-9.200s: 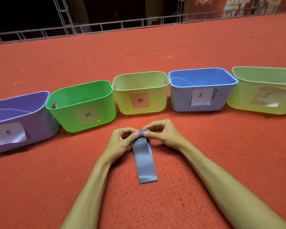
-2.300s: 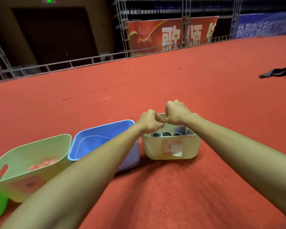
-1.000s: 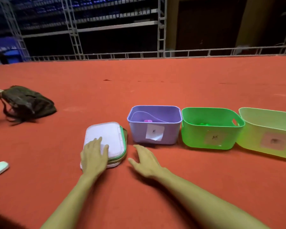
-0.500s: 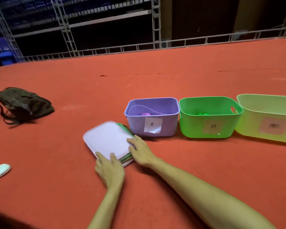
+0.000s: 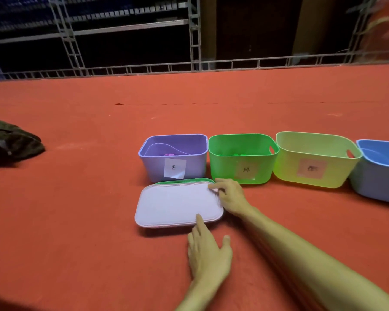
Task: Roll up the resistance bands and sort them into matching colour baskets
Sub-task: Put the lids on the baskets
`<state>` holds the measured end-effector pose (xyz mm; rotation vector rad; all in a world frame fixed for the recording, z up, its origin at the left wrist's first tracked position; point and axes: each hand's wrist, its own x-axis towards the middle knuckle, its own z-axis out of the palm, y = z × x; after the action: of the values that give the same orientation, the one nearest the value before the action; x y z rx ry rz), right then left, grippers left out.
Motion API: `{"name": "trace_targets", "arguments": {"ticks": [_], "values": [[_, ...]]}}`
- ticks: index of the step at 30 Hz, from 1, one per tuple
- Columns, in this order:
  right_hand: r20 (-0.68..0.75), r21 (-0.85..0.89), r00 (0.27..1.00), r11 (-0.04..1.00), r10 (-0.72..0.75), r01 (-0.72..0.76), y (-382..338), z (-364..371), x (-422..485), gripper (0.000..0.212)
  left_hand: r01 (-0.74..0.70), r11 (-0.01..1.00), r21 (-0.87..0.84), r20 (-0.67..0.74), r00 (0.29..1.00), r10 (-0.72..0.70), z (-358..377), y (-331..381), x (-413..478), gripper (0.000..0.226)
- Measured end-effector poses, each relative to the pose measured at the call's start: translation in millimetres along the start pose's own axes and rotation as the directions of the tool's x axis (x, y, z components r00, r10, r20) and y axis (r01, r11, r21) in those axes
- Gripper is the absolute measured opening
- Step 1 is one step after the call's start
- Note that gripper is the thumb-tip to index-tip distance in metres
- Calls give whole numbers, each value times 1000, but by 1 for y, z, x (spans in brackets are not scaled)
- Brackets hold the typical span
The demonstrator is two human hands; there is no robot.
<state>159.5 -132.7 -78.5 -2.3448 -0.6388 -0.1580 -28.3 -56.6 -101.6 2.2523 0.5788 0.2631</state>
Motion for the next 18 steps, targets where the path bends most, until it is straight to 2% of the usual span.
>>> {"name": "trace_targets", "arguments": {"ticks": [1, 2, 3, 4, 5, 6, 8, 10, 13, 14, 18], "values": [[-59, 25, 998, 1000, -15, 17, 2, -7, -6, 51, -24, 999, -21, 51, 998, 25, -10, 2, -2, 86], [-94, 55, 995, 997, -39, 44, 3, -14, -12, 46, -73, 997, -39, 34, 997, 74, -22, -2, 1, 80], [-93, 86, 994, 994, -62, 70, 2, -20, -19, 43, -166, 985, -55, -49, 985, 163, -39, -9, 5, 69], [-49, 98, 994, 990, -96, 101, 0, -26, -26, 45, -268, 962, -43, -139, 956, 260, -51, -20, 12, 57], [38, 78, 990, 988, -139, 136, -2, -30, -33, 55, -350, 935, 56, -202, 913, 354, -65, -34, 22, 50], [144, 20, 972, 982, -186, 186, -7, -36, -41, 68, -400, 899, 178, -205, 879, 431, -75, -50, 34, 52], [331, -172, 906, 927, -264, 333, -13, -39, -49, 89, -476, 803, 359, -84, 840, 535, -95, -73, 59, 74], [419, -275, 858, 859, -296, 431, -17, -35, -50, 86, -508, 739, 443, 68, 841, 537, -109, -93, 81, 84], [339, -245, 868, 857, -362, 453, -17, -33, -44, 58, -528, 725, 442, 186, 845, 502, -122, -100, 97, 71], [306, -221, 872, 862, -382, 455, -18, -33, -42, 52, -544, 732, 409, 176, 835, 522, -126, -99, 102, 67], [123, -85, 854, 852, -505, 516, -18, -40, -30, 34, -614, 712, 340, 101, 777, 622, -153, -89, 123, 74]]}}
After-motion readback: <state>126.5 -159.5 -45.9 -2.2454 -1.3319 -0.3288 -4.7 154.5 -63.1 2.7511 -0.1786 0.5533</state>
